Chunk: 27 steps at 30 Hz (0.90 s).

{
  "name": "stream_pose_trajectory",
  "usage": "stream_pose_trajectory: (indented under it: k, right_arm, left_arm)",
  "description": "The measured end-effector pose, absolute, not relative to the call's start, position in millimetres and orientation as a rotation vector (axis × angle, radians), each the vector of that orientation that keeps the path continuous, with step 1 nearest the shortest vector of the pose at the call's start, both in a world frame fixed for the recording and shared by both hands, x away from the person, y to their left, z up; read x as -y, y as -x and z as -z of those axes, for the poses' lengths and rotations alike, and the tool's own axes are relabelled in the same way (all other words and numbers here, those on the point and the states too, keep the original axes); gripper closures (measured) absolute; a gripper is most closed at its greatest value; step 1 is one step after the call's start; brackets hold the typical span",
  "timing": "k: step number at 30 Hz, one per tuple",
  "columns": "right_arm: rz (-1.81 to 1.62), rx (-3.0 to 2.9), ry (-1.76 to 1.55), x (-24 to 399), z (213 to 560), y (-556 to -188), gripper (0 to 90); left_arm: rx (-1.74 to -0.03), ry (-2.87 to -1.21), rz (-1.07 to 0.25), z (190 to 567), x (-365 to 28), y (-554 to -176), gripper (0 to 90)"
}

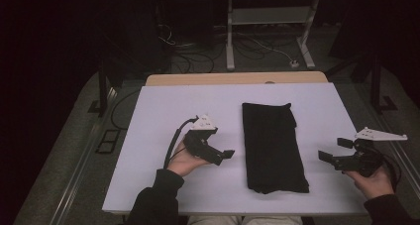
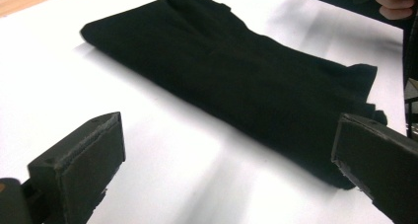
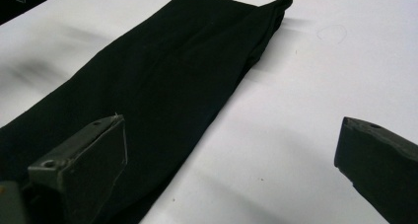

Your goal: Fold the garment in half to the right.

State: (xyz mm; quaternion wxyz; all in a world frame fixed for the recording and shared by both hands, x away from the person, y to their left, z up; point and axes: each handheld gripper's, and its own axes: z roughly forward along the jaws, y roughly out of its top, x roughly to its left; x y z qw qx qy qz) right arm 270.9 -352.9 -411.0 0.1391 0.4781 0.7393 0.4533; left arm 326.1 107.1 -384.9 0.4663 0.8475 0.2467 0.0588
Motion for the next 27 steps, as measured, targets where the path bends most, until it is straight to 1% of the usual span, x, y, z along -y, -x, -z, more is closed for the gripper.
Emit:
stream_pose_trajectory:
  k: [27]
  right_arm:
    - [-1.308, -2.14, -1.389, 354.8, 413.0, -265.8, 0.0]
  left_arm:
    - [-0.744, -2.005, -0.222, 394.0, -189.5, -312.6, 0.0]
